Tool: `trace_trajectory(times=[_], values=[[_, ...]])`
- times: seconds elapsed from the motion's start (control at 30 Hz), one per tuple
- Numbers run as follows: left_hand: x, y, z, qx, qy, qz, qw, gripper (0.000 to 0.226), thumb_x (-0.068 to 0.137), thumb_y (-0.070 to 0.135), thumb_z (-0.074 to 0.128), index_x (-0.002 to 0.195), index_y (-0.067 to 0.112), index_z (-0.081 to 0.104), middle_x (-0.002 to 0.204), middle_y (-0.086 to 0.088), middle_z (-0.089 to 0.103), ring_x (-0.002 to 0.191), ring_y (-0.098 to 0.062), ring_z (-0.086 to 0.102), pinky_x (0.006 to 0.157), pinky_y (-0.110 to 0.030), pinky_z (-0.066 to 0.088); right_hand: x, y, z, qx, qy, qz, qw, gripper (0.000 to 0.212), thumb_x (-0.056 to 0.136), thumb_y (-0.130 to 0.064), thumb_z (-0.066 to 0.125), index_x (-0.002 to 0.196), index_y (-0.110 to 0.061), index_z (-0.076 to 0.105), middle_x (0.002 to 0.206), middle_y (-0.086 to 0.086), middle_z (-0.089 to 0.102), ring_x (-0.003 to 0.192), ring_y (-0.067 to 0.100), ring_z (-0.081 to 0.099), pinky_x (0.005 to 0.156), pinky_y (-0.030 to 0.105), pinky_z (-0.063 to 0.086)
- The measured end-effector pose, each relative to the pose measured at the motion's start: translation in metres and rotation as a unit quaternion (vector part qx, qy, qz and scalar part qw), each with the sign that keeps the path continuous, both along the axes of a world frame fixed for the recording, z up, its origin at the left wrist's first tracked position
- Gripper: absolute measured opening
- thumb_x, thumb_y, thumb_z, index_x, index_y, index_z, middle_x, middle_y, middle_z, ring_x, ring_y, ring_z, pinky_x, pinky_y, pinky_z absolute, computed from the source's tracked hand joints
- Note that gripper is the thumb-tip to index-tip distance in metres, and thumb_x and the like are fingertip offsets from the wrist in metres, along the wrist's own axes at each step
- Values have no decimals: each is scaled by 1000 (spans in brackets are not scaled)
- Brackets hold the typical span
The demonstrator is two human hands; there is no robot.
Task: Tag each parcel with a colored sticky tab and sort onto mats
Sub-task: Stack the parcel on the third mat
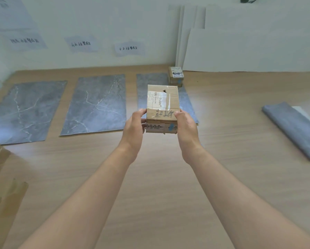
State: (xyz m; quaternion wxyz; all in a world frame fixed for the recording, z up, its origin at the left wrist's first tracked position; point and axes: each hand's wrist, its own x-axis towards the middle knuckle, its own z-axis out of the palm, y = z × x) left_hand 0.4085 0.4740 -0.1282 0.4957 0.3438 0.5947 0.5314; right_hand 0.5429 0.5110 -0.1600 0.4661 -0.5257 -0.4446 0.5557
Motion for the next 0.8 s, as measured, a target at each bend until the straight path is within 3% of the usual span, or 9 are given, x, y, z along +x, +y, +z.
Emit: trace_trajectory(times=[0.13, 0.2, 0.27, 0.33, 0.4, 0.47, 0.53, 0.8], values=[[30, 56, -15, -21, -5, -5, 1000, 36, 104, 36, 35, 94, 34, 69, 72, 15, 72, 86, -10, 63, 94, -29, 47, 30, 57, -16, -14, -8, -11, 1000, 30, 101, -26, 44, 117, -17, 68, 107, -1, 74, 87, 5, 66, 68, 15, 48], [41, 83, -20, -34, -2, -5, 999, 35, 104, 38, 35, 96, 33, 69, 85, 11, 72, 93, -12, 63, 94, -29, 48, 42, 87, -23, -16, -16, -11, 1000, 29, 102, -24, 44, 117, -17, 67, 106, -1, 74, 84, 1, 66, 66, 12, 48], [51, 113, -27, -53, 11, -1, 999, 35, 104, 41, 35, 106, 31, 68, 106, 3, 68, 108, -18, 62, 100, -37, 48, 51, 119, -29, -25, -23, -7, 999, 30, 98, -31, 46, 114, -22, 69, 114, 4, 70, 90, 2, 67, 72, 15, 49], [59, 141, -34, -68, 25, 2, 997, 36, 104, 44, 34, 112, 31, 66, 115, 1, 65, 115, -20, 60, 103, -42, 48, 58, 151, -35, -39, -38, 5, 998, 34, 88, -42, 47, 108, -29, 71, 125, 11, 63, 103, 11, 67, 83, 25, 53], [65, 167, -42, -81, 32, -6, 996, 36, 105, 45, 31, 110, 34, 65, 113, 4, 64, 115, -21, 59, 104, -41, 47, 67, 178, -43, -49, -49, 11, 998, 28, 90, -39, 47, 96, -28, 71, 117, 8, 67, 100, 12, 66, 83, 23, 54], [70, 191, -51, -90, 31, -14, 995, 38, 105, 46, 30, 116, 33, 64, 114, 5, 64, 115, -21, 59, 106, -42, 46, 77, 203, -53, -55, -48, 12, 997, 25, 100, -24, 45, 87, -23, 67, 95, -2, 71, 81, 3, 65, 64, 11, 48], [74, 214, -61, -101, 26, -17, 994, 38, 105, 46, 30, 119, 32, 63, 115, 5, 65, 112, -19, 60, 108, -41, 45, 82, 224, -62, -52, -48, 15, 997, 26, 103, -17, 43, 88, -21, 64, 83, -8, 68, 66, -5, 61, 56, 8, 44], [77, 293, -116, -150, 9, -33, 988, 31, 106, 43, 30, 100, 40, 60, 107, 13, 62, 111, -14, 59, 110, -39, 41, 82, 298, -110, -93, -54, 20, 994, 27, 104, -21, 41, 105, -14, 67, 90, -7, 70, 67, -9, 60, 59, 7, 44]])
